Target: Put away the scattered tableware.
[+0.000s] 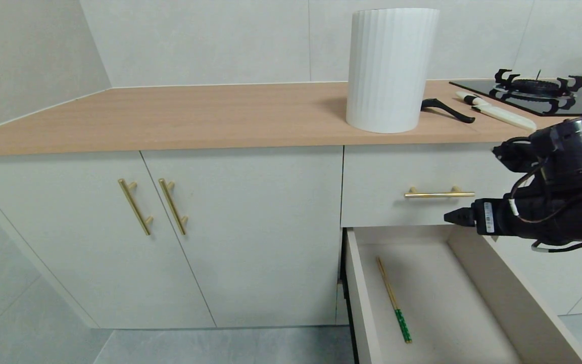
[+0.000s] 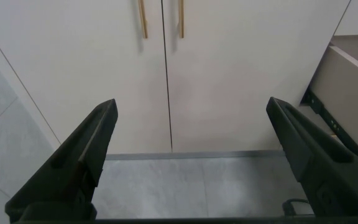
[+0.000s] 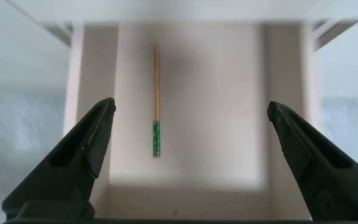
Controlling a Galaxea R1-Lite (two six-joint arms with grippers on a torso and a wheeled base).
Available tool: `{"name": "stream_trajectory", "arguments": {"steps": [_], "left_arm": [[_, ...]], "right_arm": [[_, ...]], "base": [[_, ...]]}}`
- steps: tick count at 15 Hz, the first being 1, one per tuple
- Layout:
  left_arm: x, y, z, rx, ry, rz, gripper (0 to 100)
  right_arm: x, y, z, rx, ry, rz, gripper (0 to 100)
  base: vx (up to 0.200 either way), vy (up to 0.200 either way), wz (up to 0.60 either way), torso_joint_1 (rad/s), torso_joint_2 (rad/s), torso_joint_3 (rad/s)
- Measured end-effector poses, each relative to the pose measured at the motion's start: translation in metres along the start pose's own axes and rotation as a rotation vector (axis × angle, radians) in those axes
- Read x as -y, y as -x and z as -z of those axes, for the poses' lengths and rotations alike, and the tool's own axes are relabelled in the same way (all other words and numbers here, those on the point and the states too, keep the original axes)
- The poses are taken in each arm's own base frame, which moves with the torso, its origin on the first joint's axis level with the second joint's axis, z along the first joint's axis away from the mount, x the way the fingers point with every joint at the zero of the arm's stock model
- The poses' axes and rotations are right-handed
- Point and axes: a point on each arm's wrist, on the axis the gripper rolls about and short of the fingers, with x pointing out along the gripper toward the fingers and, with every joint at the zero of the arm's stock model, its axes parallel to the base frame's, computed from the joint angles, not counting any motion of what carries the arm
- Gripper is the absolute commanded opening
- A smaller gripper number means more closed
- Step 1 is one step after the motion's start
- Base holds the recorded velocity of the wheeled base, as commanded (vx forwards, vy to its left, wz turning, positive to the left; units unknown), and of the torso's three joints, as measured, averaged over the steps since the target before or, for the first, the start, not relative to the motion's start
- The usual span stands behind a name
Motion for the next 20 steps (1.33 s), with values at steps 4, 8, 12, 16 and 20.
{"name": "stream_trajectory", "arguments": {"steps": [4,8,12,16,20], "left_arm": [[0.0,0.0,0.0,0.0,0.0,0.0,100],[0.0,0.0,0.0,0.0,0.0,0.0,100],[0.0,0.0,0.0,-0.001,0.0,0.0,100],[0.0,0.0,0.0,-0.001,0.0,0.0,100],[0.0,0.0,0.0,-0.001,0.0,0.0,100]], "right_arm": [[0.007,0.018,-0.006,0.055,-0.02,0.001,100],[0.008,0.021,-0.007,0.066,-0.023,0.001,100],[0.009,0.022,-0.007,0.07,-0.025,0.002,100],[0.009,0.023,-0.008,0.073,-0.026,0.001,100],[0.009,0.023,-0.007,0.071,-0.025,0.0,100]], "base": [[0.0,0.0,0.0,0.0,0.0,0.0],[0.0,0.0,0.0,0.008,-0.06,-0.04],[0.0,0.0,0.0,0.113,-0.31,-0.283],[0.0,0.0,0.0,0.15,-0.51,-0.301],[0.0,0.0,0.0,0.178,-0.47,-0.288]]}}
